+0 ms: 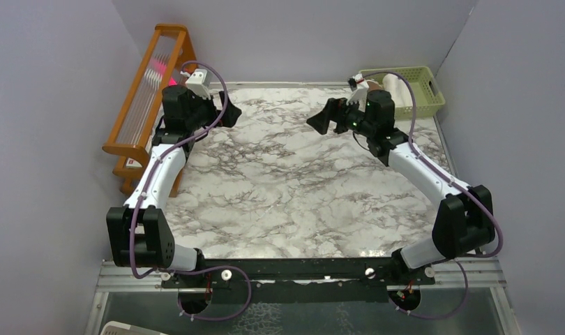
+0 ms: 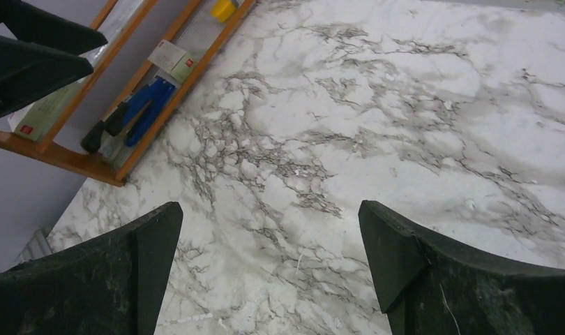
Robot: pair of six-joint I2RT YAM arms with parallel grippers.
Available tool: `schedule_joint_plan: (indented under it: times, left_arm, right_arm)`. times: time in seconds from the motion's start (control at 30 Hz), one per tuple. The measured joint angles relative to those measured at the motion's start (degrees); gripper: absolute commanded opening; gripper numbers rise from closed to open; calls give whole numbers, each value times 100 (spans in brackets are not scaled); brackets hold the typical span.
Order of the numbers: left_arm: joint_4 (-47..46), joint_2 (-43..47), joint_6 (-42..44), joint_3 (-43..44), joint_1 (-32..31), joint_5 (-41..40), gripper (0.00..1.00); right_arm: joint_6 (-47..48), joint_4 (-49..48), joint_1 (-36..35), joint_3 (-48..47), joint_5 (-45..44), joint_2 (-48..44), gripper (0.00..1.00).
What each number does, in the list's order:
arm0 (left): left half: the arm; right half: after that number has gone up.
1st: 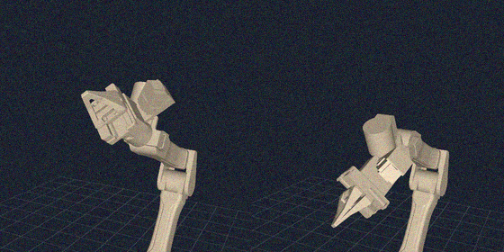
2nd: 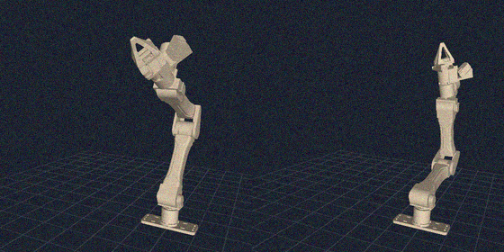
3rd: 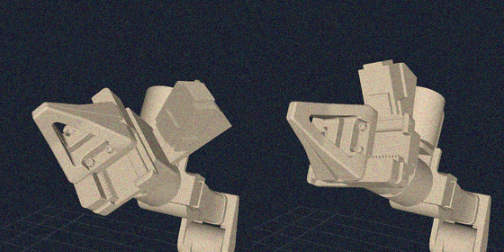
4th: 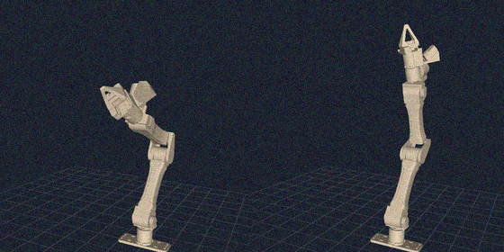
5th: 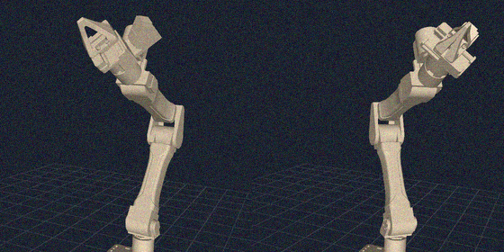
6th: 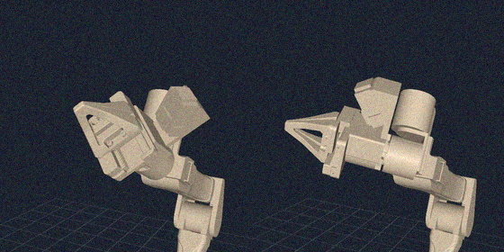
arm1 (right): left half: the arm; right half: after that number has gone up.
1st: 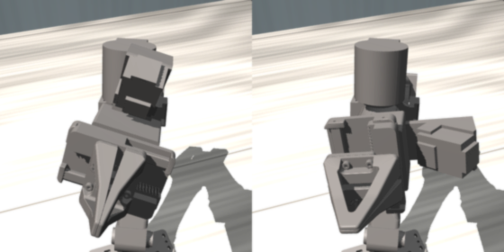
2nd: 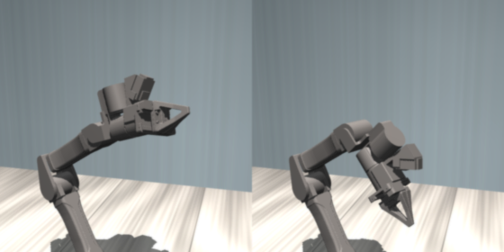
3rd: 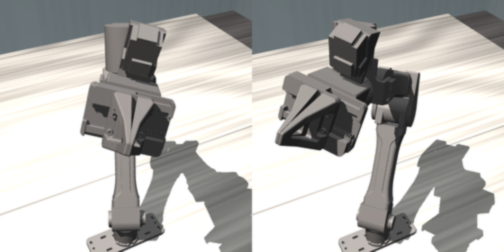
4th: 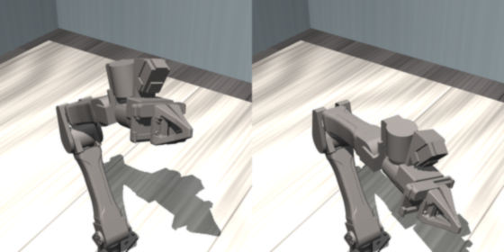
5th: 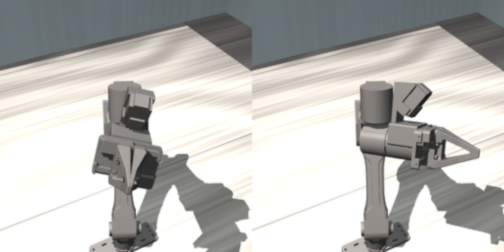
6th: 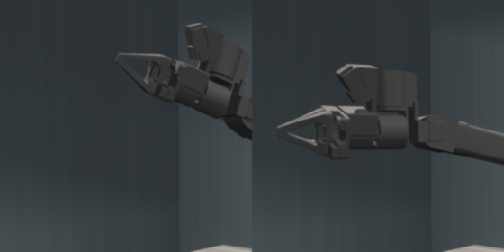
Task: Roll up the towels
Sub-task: Reset both arms
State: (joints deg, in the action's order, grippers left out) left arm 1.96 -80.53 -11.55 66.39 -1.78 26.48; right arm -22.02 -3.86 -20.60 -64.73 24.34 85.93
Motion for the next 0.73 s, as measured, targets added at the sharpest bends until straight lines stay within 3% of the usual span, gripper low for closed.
schedule_joint_plan:
  times: [0.73]
  left_arm:
    - [155, 831, -92, -483, 0, -35, 99]
  right_arm:
    - [219, -15, 83, 529, -57, -811, 100]
